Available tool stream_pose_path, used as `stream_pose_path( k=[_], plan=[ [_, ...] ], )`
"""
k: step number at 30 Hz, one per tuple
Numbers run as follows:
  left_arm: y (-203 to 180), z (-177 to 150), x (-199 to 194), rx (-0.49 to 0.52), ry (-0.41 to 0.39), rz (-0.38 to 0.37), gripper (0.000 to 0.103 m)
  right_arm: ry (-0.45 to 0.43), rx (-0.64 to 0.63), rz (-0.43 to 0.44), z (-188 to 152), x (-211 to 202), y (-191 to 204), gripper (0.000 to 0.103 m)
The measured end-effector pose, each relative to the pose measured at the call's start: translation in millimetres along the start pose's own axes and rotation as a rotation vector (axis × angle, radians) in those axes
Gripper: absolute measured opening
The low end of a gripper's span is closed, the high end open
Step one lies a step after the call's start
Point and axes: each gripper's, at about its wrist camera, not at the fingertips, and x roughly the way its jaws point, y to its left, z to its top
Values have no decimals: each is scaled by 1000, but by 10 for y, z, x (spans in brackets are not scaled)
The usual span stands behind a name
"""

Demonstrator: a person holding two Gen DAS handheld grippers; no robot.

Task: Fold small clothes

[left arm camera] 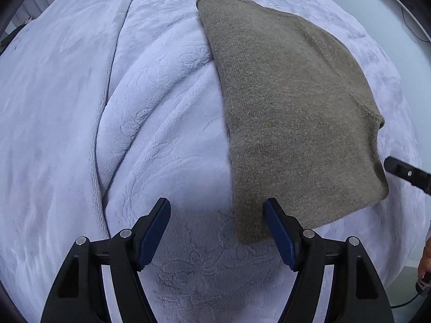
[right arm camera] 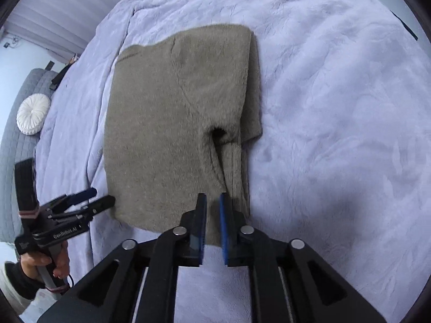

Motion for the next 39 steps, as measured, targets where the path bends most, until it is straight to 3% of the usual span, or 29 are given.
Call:
stream_pose_path(
  k=[2,5,7,9,14,25,29,34,36,37,39],
  plan=[
    [25,-4,-43,-17,-7,0,73,-29,29,1,113,-40,-41,52],
    [34,34,-127,-31,-35,5,74,-46,99,26,325,-4,-144,52],
    [43,67,-150,-32,-39,10,74,-37,143,38,453,98,-206,47],
    [51,101,-140,-25,-34,17,74,-12,188,55,532,222,-312,23],
    [53,125,-111,-21,-23,24,74,-13,164,-12,507,343,-369,22],
    [40,155,-39,-25,-1,25,74,18,222,99,330,147,-494,24],
    [-3,186,6,-17,12,23,74,32,272,124,219,163,-572,49],
    [-48,239,51,-9,23,19,74,55,296,126,130,230,-606,50],
    [-69,280,87,-9,35,18,83,61,298,130,115,243,-606,55],
    [-76,295,104,-10,39,23,93,63,298,130,114,249,-605,55],
    [-100,316,106,-1,23,37,94,67,296,130,124,258,-597,56]
  ],
)
